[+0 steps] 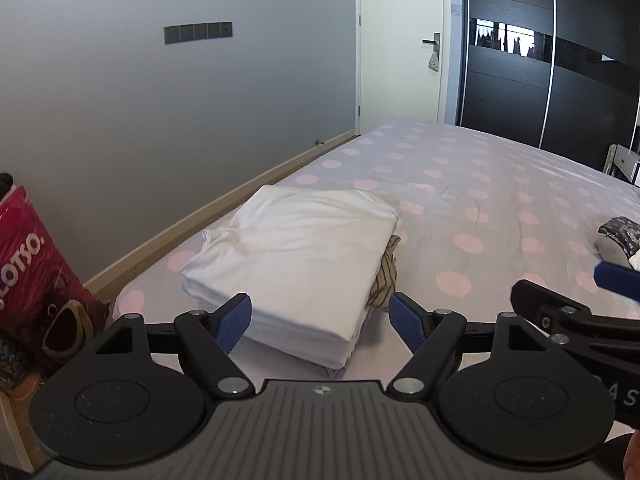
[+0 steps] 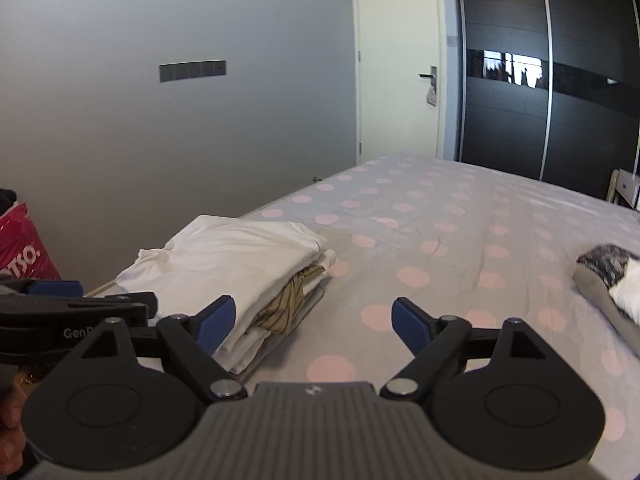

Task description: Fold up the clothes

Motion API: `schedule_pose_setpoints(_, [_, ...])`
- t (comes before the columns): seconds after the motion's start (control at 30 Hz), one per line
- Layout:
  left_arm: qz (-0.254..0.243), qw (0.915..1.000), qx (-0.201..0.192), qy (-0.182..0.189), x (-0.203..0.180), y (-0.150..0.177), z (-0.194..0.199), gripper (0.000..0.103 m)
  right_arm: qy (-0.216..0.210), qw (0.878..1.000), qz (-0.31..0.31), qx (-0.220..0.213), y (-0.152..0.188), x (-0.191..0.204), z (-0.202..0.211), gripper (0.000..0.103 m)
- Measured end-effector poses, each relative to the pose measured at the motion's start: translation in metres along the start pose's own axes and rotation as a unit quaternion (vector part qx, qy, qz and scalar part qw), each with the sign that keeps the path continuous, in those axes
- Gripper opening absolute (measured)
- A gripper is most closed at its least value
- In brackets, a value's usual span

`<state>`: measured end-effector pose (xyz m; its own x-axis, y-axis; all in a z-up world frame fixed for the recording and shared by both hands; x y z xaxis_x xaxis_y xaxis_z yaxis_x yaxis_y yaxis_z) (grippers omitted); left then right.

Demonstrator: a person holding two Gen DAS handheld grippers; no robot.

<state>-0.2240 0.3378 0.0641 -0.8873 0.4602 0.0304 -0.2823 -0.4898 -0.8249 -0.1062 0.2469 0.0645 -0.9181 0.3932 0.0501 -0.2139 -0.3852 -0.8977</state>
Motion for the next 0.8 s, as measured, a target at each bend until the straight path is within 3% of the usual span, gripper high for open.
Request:
schedule_pose_setpoints(0.13, [-0.012,0.9997,0.0,-0.023,0.001,0.014,-0.007,0.075,0.02,1.0,0.007,0.016,0.02,-0.002,-0.007,0.088])
schedule_pose_setpoints(0.27, [-0.019,0.9994,0.018,-0.022,-0.001,0.025,-0.016,0.075,0.013,0.999,-0.017,0.037,0.033,-0.008,-0.015,0.088])
schedule_pose_setpoints(0.8, [-0.038,0.9987,0.028,-0.019,-0.007,0.035,-0.02,0.075,0.003,1.0,-0.024,0.015,0.032,-0.007,-0.008,0.088])
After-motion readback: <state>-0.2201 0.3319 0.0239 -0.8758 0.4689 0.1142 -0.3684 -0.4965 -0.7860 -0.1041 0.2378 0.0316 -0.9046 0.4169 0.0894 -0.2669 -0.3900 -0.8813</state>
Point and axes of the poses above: each gripper's, at about its wrist camera, not at the fingertips, and z roughly against the way its jaws point, x to its left, y to its underside, the point moved 6 cm from there along -z, roughly the way its jaws point, and after that the axes turned 1 degree about -x, right-handed, at the moved point
